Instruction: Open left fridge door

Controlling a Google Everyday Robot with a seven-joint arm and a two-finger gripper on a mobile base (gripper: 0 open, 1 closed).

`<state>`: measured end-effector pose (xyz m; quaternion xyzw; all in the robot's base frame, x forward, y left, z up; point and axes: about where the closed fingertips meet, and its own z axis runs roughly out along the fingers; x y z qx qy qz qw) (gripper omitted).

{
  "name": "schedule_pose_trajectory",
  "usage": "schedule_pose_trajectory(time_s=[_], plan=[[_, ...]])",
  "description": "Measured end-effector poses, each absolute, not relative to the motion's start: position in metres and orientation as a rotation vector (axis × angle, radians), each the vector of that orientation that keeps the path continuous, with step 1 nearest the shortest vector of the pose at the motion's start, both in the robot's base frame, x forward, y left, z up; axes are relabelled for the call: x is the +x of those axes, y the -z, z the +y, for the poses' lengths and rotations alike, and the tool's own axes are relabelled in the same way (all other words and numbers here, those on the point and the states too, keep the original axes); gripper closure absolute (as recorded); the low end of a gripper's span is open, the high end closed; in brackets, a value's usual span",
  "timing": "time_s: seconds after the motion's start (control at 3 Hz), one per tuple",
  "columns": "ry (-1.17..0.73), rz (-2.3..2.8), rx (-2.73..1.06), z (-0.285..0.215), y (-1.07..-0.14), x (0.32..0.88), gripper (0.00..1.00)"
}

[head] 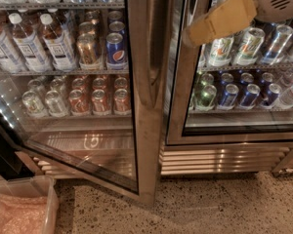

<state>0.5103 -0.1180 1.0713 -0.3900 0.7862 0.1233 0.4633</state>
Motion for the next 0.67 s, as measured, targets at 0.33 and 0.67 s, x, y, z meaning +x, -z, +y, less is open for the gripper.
schedule_pose_trajectory(time_s=[0.33, 0.67], plan=[[-0.355, 2.068, -1.018, -0.1177, -1.0151, 0.5059, 0.0], [-0.355, 2.067, -1.018, -0.1177, -1.0151, 0.5059, 0.0]])
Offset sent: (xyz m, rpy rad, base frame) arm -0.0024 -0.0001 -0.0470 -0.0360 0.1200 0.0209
